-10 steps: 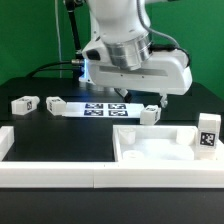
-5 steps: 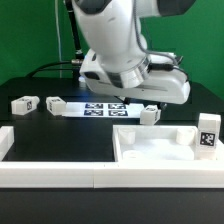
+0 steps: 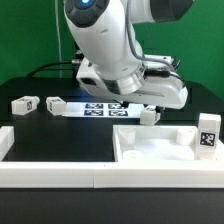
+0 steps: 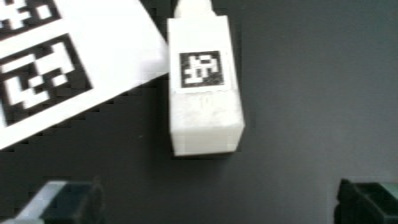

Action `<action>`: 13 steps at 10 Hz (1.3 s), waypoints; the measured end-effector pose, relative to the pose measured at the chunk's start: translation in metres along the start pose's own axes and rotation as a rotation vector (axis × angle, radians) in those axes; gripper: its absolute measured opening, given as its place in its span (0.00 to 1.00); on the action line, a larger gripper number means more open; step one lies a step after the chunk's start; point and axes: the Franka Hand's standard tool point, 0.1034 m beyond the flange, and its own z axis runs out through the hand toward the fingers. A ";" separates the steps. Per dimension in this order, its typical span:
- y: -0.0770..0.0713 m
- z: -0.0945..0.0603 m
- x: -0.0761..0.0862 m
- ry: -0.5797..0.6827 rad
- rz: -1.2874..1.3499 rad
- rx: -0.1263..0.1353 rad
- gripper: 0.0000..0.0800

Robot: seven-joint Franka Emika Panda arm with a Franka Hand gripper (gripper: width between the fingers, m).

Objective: Assemble square table

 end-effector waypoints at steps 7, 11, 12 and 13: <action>0.007 0.031 -0.014 -0.071 -0.004 0.074 0.81; 0.012 0.043 -0.010 -0.087 0.012 0.080 0.81; 0.014 0.049 -0.010 -0.103 0.015 0.095 0.81; 0.016 0.052 -0.009 -0.112 0.020 0.094 0.81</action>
Offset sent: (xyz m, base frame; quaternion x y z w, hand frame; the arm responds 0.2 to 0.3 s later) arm -0.0227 0.0147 -0.0010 0.0410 -0.0558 -0.0387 0.9968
